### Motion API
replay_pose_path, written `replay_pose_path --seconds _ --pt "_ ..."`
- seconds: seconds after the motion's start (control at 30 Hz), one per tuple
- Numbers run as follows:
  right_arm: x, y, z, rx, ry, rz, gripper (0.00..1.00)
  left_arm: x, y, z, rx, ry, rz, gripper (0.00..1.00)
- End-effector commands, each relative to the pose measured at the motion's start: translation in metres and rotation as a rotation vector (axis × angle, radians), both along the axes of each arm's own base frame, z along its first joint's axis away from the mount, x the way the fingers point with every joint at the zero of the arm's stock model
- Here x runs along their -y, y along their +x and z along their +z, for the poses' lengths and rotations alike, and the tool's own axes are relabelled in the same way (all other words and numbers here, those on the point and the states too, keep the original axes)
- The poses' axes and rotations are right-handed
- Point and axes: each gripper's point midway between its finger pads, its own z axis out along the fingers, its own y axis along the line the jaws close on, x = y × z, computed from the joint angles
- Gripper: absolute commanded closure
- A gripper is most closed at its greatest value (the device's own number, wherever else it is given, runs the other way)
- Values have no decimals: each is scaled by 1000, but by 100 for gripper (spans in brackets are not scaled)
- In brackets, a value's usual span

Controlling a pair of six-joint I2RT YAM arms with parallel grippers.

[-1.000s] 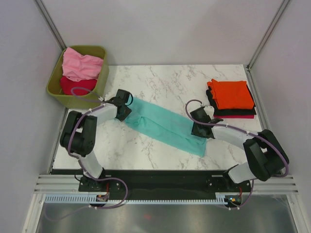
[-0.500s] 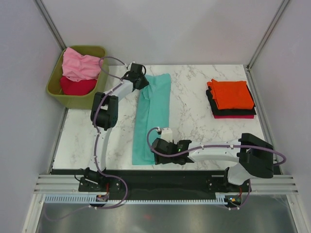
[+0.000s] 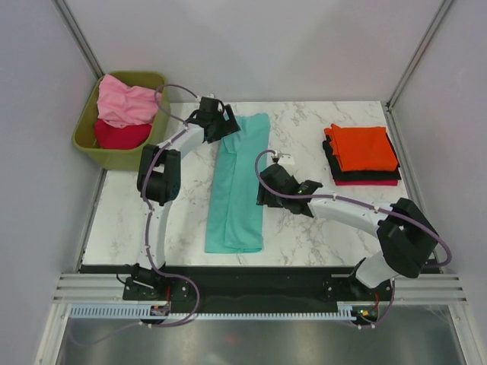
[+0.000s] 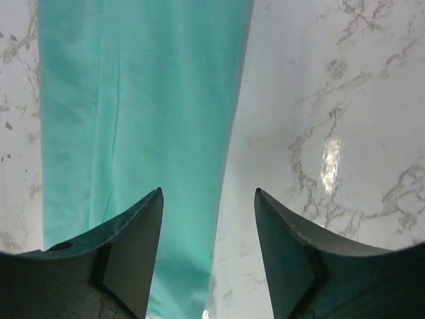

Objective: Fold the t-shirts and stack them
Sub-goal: Fold the tshirt

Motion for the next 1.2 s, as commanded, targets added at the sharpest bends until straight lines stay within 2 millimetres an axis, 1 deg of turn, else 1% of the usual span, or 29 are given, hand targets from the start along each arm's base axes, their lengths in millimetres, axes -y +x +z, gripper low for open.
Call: replay_pose_path --seconds 0.0,0.03,0.07,0.1,0.13,0.17,0.23,0.27,0.33,0.37,0.43,0.47,0.5,0.53,0.6,0.63,0.73,0.77,0.8,0.83,0.87,0.9,0.93,0.97,1.0,1.07,1.1,1.13,1.17 --pt "-20 7 -7 3 72 121 35 -8 -32 63 38 -49 -40 1" --pt "-23 3 -11 -13 86 141 36 -8 -43 85 55 -75 -30 1" --pt "-33 -2 -14 -28 127 178 37 -10 -53 89 49 -84 -23 1" --pt "-31 -8 -25 -47 128 190 37 -14 -73 70 -5 -84 -10 2" --pt "-29 -9 -29 -48 129 185 37 -16 -85 69 -15 -87 -7 2" --pt "-30 -7 -31 -35 136 179 37 -24 -107 72 -22 -83 8 3" --pt "-27 -4 -42 -40 106 174 37 -29 -131 73 -35 -91 38 4" --pt "-29 1 -42 -36 102 173 38 -36 -157 67 -60 -92 41 5" --pt "-28 8 -46 -49 91 174 38 -37 -183 66 -66 -103 44 7" --pt "-26 10 -52 -60 75 169 37 -43 -207 63 -75 -99 42 8" --pt "-20 22 -55 -60 64 140 33 -48 -230 57 -76 -76 50 8" --pt "-16 27 -58 -64 59 129 30 -54 -250 40 -107 -55 54 8" --pt "-12 38 -57 -67 69 108 29 -54 -257 52 -60 -74 51 8" --pt "-9 43 -63 -75 64 101 28 -59 -273 36 -80 -64 49 8" --pt "-2 63 -62 -73 87 85 28 -62 -285 39 -48 -84 43 8" --pt "-3 74 -65 -72 90 80 30 -64 -294 28 -56 -85 35 8" --pt "10 98 -79 -108 102 38 34 -65 -300 25 -30 -84 11 9" --pt "7 113 -71 -88 125 28 35 -64 -301 28 -21 -90 2 9" --pt "16 124 -81 -99 119 -4 35 -61 -301 33 -4 -96 -16 10" --pt "15 130 -81 -106 138 0 36 -61 -301 34 9 -97 -20 10" --pt "15 147 -73 -84 159 -11 36 -61 -301 36 20 -103 -23 10" --pt "15 156 -74 -84 170 -15 37 -58 -302 36 20 -115 -35 11" --pt "17 161 -88 -113 161 -19 39 -58 -305 33 18 -119 -41 11" --pt "17 179 -80 -94 187 -31 41 -56 -306 33 16 -128 -46 11" --pt "18 183 -94 -121 188 -40 43 -54 -308 31 7 -136 -56 11" --pt "20 203 -91 -110 215 -54 53 -53 -307 32 5 -136 -64 12" --pt "20 206 -104 -129 215 -58 54 -53 -307 32 9 -136 -63 12" --pt "19 210 -107 -134 217 -54 55 -53 -307 32 7 -136 -63 12" --pt "15 221 -101 -120 229 -51 60 -53 -307 32 7 -140 -64 12"
